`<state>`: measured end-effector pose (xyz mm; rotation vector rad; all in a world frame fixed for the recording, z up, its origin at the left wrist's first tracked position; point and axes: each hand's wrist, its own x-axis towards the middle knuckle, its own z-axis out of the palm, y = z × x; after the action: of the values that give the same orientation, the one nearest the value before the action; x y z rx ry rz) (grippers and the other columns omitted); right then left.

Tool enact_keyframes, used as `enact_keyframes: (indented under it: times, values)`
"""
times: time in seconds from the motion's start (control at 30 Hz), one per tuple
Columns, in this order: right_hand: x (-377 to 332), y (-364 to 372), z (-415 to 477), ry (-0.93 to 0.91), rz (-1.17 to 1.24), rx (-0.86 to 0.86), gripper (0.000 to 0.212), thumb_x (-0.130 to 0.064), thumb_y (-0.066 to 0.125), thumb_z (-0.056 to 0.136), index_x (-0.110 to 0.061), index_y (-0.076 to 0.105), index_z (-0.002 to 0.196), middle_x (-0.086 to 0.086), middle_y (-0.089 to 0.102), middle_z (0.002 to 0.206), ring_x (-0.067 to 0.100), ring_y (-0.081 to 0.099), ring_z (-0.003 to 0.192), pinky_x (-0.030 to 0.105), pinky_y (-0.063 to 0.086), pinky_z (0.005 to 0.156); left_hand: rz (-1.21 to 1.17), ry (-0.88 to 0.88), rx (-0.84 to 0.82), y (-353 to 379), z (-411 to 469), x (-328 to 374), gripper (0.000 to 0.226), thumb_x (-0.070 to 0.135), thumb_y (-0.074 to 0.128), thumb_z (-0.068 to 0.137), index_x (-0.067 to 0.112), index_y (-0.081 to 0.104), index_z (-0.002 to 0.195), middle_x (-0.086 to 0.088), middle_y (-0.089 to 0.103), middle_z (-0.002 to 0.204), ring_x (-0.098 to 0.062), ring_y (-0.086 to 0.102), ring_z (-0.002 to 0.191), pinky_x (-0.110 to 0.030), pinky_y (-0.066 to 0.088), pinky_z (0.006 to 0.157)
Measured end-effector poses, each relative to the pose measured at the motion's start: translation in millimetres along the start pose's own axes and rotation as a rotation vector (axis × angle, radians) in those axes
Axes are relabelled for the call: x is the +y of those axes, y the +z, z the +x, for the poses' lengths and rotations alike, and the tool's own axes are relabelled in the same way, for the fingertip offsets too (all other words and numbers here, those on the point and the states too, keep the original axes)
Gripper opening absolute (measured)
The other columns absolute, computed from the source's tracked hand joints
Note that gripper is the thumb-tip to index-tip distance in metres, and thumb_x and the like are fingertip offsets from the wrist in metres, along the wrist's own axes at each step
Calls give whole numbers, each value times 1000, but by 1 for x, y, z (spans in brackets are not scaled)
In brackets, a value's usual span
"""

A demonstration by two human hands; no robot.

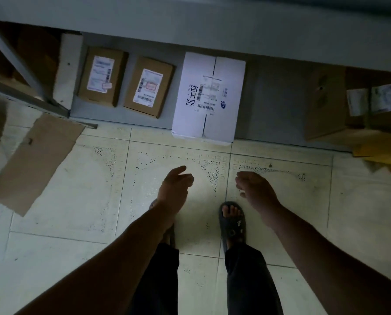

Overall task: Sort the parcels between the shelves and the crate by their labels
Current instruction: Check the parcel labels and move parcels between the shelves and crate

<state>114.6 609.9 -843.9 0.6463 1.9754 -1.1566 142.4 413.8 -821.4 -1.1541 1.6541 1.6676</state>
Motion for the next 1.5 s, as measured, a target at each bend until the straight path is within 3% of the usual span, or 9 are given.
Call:
enact_keyframes:
  times: [0.13, 0.4, 0.57, 0.77, 1.0, 1.1, 1.2, 1.4, 1.5]
  values:
    - [-13, 33, 37, 63, 99, 123, 38, -32, 60, 91, -25, 54, 128, -3, 56, 127, 20, 52, 121, 48, 41, 106, 114, 80, 21, -40, 60, 18, 50, 16, 56, 96, 19, 41, 143, -3, 48, 144, -22, 48, 130, -33, 39, 103]
    - [-48, 52, 108, 23, 77, 233, 68, -30, 52, 97, -26, 17, 154, 3, 26, 159, 29, 32, 141, 40, 32, 107, 320, 120, -31, -40, 148, 47, 65, 31, 50, 99, 24, 15, 154, 0, 21, 161, -26, 23, 146, -44, 22, 114]
    - [-42, 51, 128, -26, 122, 182, 45, -26, 52, 96, -23, 43, 140, 1, 50, 142, 21, 50, 114, 28, 38, 77, 350, 169, -67, -28, 169, 33, 45, 24, 50, 98, 28, 40, 142, -2, 49, 139, -22, 45, 123, -31, 30, 92]
    - [-12, 59, 115, 10, 136, 221, 42, -27, 52, 95, -27, 47, 137, -4, 54, 137, 11, 54, 94, 22, 36, 62, 360, 139, -3, -32, 161, 1, 45, 26, 52, 97, 22, 45, 141, 0, 53, 139, -19, 48, 122, -30, 33, 91]
    - [-16, 49, 135, 61, 82, 223, 64, -36, 58, 91, -23, 33, 148, 5, 45, 148, 26, 49, 127, 37, 42, 93, 248, 47, 20, -31, 189, 24, 60, 32, 52, 97, 23, 26, 151, -4, 35, 154, -28, 38, 136, -44, 32, 108]
    - [-26, 51, 150, 24, 201, 147, 52, -32, 57, 89, -22, 45, 139, 1, 58, 129, 23, 54, 111, 29, 44, 78, 251, 115, -110, -26, 200, 36, 40, 21, 46, 98, 23, 45, 138, -6, 53, 134, -29, 50, 120, -40, 48, 91]
    - [-26, 55, 150, 1, 269, 168, 38, -21, 55, 93, -22, 52, 131, -2, 59, 114, 19, 53, 102, 23, 37, 64, 266, 162, -143, -27, 202, 29, 43, 12, 43, 94, 29, 50, 133, -3, 58, 124, -29, 51, 115, -45, 49, 92]
    - [-5, 64, 113, -69, 211, 200, 38, -21, 54, 94, -29, 53, 131, -8, 62, 114, 14, 56, 101, 27, 44, 71, 185, 172, -119, -46, 168, 3, 51, 12, 45, 87, 39, 55, 128, 3, 61, 124, -27, 52, 117, -46, 47, 95]
    - [4, 69, 91, -87, 268, 222, 40, -18, 56, 93, -31, 54, 131, -14, 64, 110, 8, 59, 100, 26, 45, 73, 105, 193, -168, -58, 146, -7, 61, 16, 47, 76, 36, 54, 134, 3, 64, 123, -24, 56, 115, -35, 49, 82]
